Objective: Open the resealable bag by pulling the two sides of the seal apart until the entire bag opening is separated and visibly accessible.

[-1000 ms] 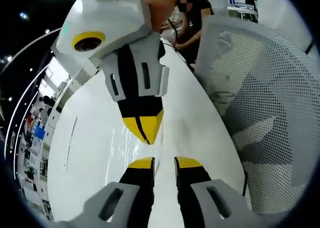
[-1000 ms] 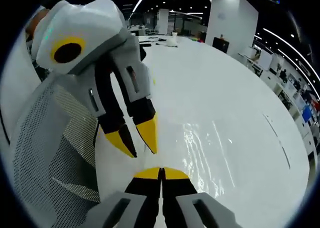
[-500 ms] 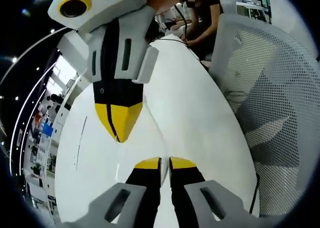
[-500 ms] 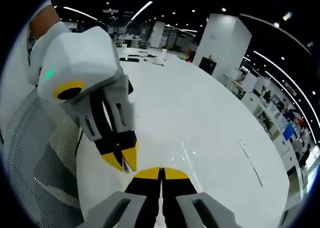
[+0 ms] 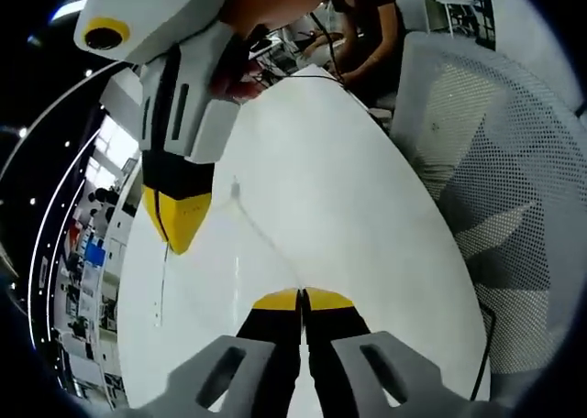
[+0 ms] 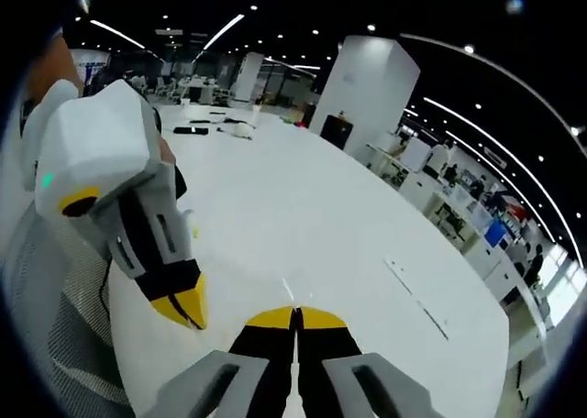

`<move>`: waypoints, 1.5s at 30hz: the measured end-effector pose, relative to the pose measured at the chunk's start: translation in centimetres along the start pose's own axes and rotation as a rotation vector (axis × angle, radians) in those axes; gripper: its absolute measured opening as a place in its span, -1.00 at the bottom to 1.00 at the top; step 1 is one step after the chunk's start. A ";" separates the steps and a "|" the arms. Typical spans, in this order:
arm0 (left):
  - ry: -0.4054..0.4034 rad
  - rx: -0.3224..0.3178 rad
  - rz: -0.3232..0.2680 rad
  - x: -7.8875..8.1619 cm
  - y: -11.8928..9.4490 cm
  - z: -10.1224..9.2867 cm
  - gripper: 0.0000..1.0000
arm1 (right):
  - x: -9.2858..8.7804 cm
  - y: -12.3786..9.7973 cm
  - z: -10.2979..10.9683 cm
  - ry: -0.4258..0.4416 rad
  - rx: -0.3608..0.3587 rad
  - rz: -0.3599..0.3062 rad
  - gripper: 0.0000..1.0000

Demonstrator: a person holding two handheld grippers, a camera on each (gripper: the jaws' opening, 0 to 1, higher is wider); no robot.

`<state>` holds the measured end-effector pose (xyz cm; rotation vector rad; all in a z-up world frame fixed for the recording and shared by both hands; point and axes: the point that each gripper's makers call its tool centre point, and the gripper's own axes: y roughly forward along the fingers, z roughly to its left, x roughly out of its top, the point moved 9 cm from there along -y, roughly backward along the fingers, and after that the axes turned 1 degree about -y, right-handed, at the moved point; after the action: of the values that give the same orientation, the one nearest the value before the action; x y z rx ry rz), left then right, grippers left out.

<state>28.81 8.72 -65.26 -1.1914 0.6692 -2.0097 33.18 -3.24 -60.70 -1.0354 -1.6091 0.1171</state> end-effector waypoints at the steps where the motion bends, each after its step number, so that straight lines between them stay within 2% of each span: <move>1: 0.002 -0.001 0.000 0.0 0.0 0.0 -1.00 | 0.1 -0.1 -0.2 0.006 -0.008 -0.003 -1.00; 9: -0.015 0.020 -0.017 0.3 -0.4 0.6 -1.00 | 0.9 -0.7 -0.8 0.016 -0.043 -0.053 -1.00; 14: -0.014 0.021 -0.005 -0.2 0.2 0.0 -1.00 | 0.7 -0.2 -0.1 0.008 -0.031 -0.046 -1.00; 17: -0.077 0.004 0.004 -0.8 0.5 -0.6 -1.00 | 0.0 0.2 0.7 -0.012 -0.003 -0.021 -1.00; 22: -0.196 0.018 -0.006 -1.7 0.5 -0.9 -0.81 | -0.9 0.8 1.6 -0.040 0.030 0.009 -1.00; 25: -0.282 -0.007 -0.014 -2.2 0.4 -1.5 -0.80 | -1.7 1.4 2.2 -0.071 0.043 0.033 -1.00; 32: -0.355 0.011 -0.029 -3.2 -0.5 -1.8 -0.78 | -3.0 2.4 3.6 -0.204 0.089 0.062 -1.00; 37: -0.379 0.025 -0.044 -3.7 -1.5 -2.0 -0.80 | -3.7 2.9 3.7 -0.206 0.096 0.077 -1.00; 42: -0.416 0.047 -0.046 -4.5 -2.3 -2.0 -0.80 | -4.4 3.4 3.6 -0.273 0.100 0.095 -1.00; 45: -0.429 0.059 -0.046 -5.1 -2.8 -2.2 -0.83 | -5.0 3.6 3.5 -0.263 0.103 0.113 -1.00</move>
<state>27.72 14.61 -66.88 -1.5484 0.3675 -1.7137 32.00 -2.88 -67.70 -1.0645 -1.7588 0.4232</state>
